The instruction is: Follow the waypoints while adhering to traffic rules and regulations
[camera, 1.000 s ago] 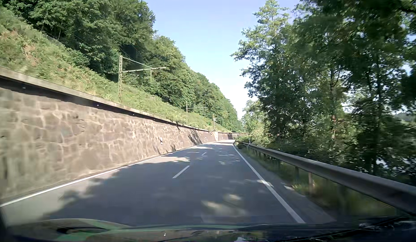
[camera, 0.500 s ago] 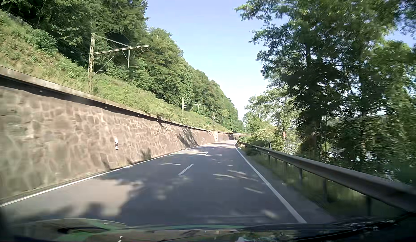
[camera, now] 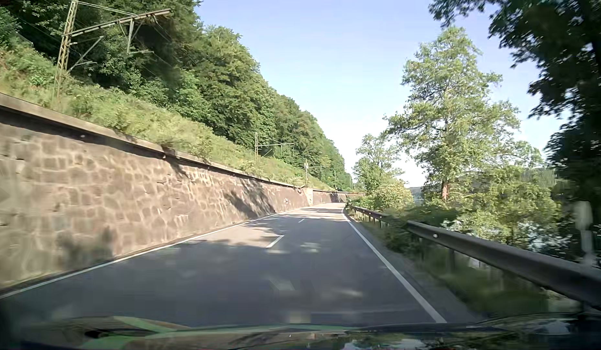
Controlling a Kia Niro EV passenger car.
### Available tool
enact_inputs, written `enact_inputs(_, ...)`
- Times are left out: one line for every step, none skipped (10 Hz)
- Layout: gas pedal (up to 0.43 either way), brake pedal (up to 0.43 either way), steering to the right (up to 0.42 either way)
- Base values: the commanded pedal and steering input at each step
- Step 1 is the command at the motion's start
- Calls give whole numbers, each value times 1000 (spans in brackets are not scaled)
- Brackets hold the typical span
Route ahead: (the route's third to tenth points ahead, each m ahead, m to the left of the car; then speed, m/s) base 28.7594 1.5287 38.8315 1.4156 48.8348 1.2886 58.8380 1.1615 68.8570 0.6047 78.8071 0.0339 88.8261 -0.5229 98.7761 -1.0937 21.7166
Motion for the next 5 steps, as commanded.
enact_inputs(197, 0, 1)
enact_inputs(197, 0, 1)
enact_inputs(209, 0, 1)
enact_inputs(220, 0, 2)
enact_inputs(220, 0, 3)
